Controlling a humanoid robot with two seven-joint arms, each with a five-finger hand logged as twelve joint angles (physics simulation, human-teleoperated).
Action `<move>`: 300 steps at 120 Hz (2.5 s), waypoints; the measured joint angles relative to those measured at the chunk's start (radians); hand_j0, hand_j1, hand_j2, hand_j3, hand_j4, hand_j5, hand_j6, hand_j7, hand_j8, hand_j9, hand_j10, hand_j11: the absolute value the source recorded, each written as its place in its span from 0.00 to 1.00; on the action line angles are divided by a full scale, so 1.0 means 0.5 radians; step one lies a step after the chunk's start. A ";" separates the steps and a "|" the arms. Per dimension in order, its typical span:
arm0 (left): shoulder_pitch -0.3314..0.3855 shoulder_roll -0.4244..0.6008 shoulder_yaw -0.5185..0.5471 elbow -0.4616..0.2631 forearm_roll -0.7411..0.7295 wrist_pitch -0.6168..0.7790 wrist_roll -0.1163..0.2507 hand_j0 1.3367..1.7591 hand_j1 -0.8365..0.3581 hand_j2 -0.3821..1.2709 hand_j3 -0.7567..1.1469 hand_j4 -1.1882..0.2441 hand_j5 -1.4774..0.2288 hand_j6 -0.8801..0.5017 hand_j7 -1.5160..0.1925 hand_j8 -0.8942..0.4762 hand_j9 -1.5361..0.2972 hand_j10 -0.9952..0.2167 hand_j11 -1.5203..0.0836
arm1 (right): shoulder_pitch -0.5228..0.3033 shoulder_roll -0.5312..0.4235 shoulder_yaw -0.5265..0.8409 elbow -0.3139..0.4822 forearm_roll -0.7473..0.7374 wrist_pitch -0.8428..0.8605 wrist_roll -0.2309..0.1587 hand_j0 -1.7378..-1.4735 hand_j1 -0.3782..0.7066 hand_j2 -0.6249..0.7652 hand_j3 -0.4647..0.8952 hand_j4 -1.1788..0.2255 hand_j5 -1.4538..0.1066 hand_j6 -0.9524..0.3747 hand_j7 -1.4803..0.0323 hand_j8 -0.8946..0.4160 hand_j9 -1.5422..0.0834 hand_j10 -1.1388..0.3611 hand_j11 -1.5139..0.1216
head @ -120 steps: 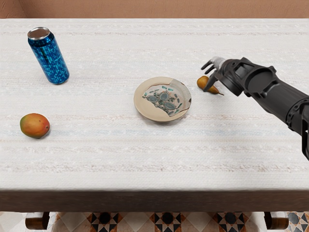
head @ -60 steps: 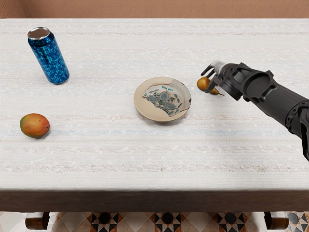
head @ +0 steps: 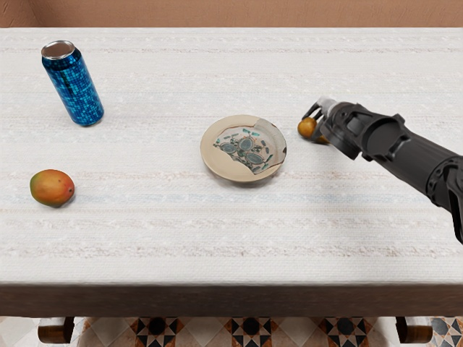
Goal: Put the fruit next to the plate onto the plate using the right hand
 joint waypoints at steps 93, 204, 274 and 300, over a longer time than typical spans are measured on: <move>0.000 0.000 0.003 0.001 -0.001 0.000 0.001 0.76 0.97 0.23 0.40 0.82 0.85 0.62 0.87 0.64 0.82 0.80 0.93 | -0.026 0.000 -0.030 0.019 -0.019 -0.031 0.026 0.34 0.70 0.51 0.39 0.43 0.33 0.44 0.28 0.29 0.44 0.51 0.22; 0.000 0.000 0.000 0.000 0.000 0.000 0.000 0.76 0.97 0.23 0.40 0.81 0.85 0.62 0.87 0.64 0.82 0.80 0.93 | 0.082 -0.008 0.173 0.012 0.059 0.347 -0.022 0.32 0.74 0.82 0.34 0.42 0.21 0.43 0.23 0.33 0.25 0.35 0.23; 0.000 0.000 0.000 0.000 0.000 0.000 0.000 0.76 0.97 0.23 0.40 0.81 0.85 0.62 0.87 0.64 0.82 0.80 0.93 | 0.204 -0.292 0.312 0.018 0.239 0.974 -0.027 0.31 0.69 0.83 0.34 0.27 0.16 0.37 0.23 0.31 0.22 0.29 0.20; 0.000 0.000 -0.001 0.000 0.000 0.000 0.000 0.76 0.97 0.23 0.40 0.82 0.85 0.62 0.87 0.64 0.82 0.80 0.93 | 0.266 -0.336 0.449 0.022 0.266 1.311 -0.030 0.31 0.71 0.86 0.34 0.25 0.16 0.38 0.23 0.32 0.22 0.29 0.20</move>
